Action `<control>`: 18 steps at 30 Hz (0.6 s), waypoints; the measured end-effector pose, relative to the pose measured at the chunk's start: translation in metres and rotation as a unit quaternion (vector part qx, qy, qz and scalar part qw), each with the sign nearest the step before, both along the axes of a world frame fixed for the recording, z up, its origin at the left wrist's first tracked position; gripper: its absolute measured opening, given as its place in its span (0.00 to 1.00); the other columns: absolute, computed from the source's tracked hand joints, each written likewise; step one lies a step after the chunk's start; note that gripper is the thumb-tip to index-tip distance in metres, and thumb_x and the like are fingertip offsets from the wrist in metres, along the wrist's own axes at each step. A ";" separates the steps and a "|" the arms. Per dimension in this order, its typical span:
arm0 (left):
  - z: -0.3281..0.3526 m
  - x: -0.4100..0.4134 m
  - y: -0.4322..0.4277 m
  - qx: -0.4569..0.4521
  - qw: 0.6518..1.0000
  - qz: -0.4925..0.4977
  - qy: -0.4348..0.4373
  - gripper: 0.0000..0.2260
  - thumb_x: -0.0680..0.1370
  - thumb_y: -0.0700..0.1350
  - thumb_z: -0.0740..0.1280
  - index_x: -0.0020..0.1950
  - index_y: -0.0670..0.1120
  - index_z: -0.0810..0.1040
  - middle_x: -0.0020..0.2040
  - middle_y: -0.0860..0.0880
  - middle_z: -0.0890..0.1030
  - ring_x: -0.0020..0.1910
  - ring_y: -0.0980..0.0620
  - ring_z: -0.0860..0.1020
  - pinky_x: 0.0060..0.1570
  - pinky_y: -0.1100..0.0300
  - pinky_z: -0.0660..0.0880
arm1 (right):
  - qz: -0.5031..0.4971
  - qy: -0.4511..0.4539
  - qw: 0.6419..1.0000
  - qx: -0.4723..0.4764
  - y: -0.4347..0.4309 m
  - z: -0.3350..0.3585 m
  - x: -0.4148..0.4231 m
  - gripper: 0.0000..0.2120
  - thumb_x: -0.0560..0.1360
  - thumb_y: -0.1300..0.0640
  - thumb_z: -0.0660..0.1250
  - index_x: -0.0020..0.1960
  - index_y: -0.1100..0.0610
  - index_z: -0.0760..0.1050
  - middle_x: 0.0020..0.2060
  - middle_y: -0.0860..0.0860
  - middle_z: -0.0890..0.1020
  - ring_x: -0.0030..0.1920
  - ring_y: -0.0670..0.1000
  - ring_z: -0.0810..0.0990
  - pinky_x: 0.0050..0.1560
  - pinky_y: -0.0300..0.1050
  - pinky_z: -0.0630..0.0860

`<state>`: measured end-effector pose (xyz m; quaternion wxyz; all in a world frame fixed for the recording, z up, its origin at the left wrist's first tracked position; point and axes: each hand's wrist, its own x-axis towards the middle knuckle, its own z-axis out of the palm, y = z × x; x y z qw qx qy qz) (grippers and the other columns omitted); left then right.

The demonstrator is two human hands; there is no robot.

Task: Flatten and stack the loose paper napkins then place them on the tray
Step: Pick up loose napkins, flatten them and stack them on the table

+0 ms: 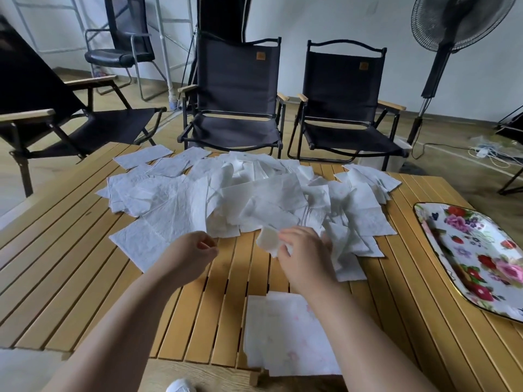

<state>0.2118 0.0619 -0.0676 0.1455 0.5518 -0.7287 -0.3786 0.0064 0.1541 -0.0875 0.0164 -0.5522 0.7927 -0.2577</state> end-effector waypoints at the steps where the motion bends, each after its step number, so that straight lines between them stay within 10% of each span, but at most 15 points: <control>1: 0.000 -0.002 0.000 -0.006 1.000 -0.007 0.011 0.03 0.79 0.45 0.68 0.52 0.49 0.79 0.47 0.49 0.83 0.41 0.48 0.80 0.38 0.56 0.76 | -0.007 0.020 0.999 -0.045 0.002 0.002 -0.001 0.11 0.76 0.61 0.68 0.54 0.51 0.85 0.53 0.45 0.85 0.61 0.49 0.79 0.71 0.63 0.62; 4: -0.001 -0.013 0.005 -0.042 0.997 -0.035 0.045 0.19 0.76 0.47 0.73 0.66 0.52 0.74 0.61 0.49 0.78 0.53 0.47 0.80 0.52 0.53 0.77 | 0.034 0.053 0.989 -0.133 0.015 0.010 -0.007 0.10 0.70 0.65 0.75 0.42 0.50 0.84 0.40 0.44 0.84 0.47 0.49 0.82 0.57 0.60 0.75; 8: 0.012 -0.026 0.019 -0.100 0.986 -0.086 0.105 0.40 0.71 0.49 0.78 0.78 0.55 0.61 0.73 0.51 0.65 0.69 0.51 0.67 0.68 0.52 0.69 | 0.148 -0.086 0.977 -0.130 0.046 0.034 -0.010 0.10 0.75 0.65 0.72 0.50 0.51 0.82 0.46 0.41 0.83 0.49 0.41 0.80 0.52 0.32 0.76; 13: 0.020 -0.032 0.037 0.026 0.967 -0.195 0.161 0.04 0.74 0.48 0.75 0.48 0.51 0.84 0.45 0.58 0.85 0.44 0.63 0.80 0.48 0.60 0.76 | 0.103 -0.317 0.939 -0.081 0.092 0.045 -0.022 0.15 0.74 0.63 0.74 0.54 0.44 0.80 0.49 0.42 0.83 0.53 0.42 0.82 0.53 0.35 0.79; 18: 0.021 -0.030 0.048 0.218 0.937 -0.256 0.094 0.06 0.77 0.47 0.72 0.50 0.46 0.85 0.40 0.51 0.83 0.37 0.54 0.77 0.37 0.63 0.72 | 0.049 -0.428 0.898 0.087 0.108 0.044 -0.041 0.13 0.74 0.65 0.74 0.55 0.53 0.80 0.46 0.52 0.84 0.43 0.47 0.85 0.40 0.39 0.80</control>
